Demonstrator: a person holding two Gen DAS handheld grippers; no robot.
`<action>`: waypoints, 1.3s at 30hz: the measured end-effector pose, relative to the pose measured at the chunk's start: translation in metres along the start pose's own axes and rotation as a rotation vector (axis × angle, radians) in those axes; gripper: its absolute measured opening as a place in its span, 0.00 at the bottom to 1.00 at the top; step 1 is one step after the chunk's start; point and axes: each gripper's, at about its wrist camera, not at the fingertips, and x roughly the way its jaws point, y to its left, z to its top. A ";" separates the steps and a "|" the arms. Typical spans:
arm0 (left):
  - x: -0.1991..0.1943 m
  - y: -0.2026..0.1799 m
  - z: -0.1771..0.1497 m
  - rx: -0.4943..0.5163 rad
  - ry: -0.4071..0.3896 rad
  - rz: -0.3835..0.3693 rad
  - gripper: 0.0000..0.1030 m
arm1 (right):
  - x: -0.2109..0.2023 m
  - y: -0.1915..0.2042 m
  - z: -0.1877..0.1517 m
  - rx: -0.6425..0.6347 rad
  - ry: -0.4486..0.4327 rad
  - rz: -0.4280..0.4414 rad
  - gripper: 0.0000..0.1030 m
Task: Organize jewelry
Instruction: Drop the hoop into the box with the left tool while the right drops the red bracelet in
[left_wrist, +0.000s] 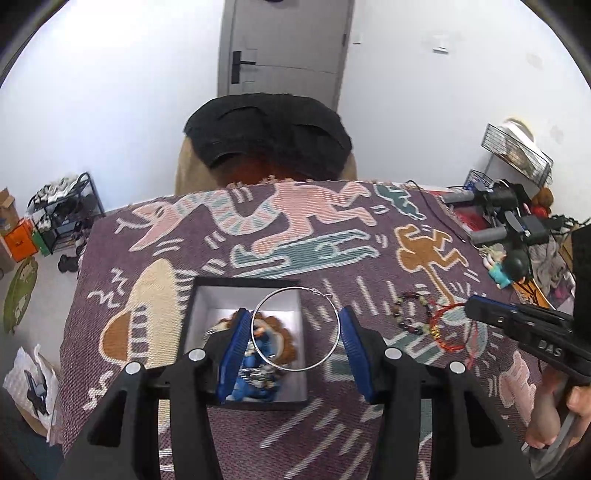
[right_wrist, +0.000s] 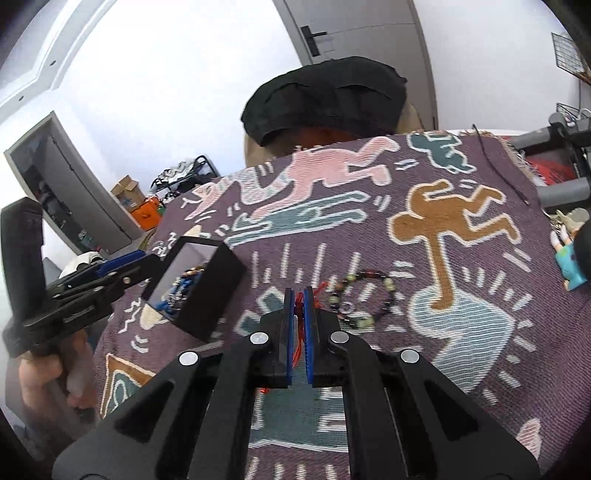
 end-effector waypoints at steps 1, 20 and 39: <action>0.001 0.004 -0.001 -0.010 0.003 0.000 0.47 | 0.000 0.005 0.000 -0.006 -0.002 0.002 0.06; -0.019 0.074 -0.021 -0.153 -0.064 0.021 0.85 | 0.024 0.096 0.025 -0.124 0.000 0.084 0.06; -0.050 0.127 -0.041 -0.221 -0.097 0.087 0.92 | 0.084 0.136 0.043 -0.102 0.046 0.124 0.78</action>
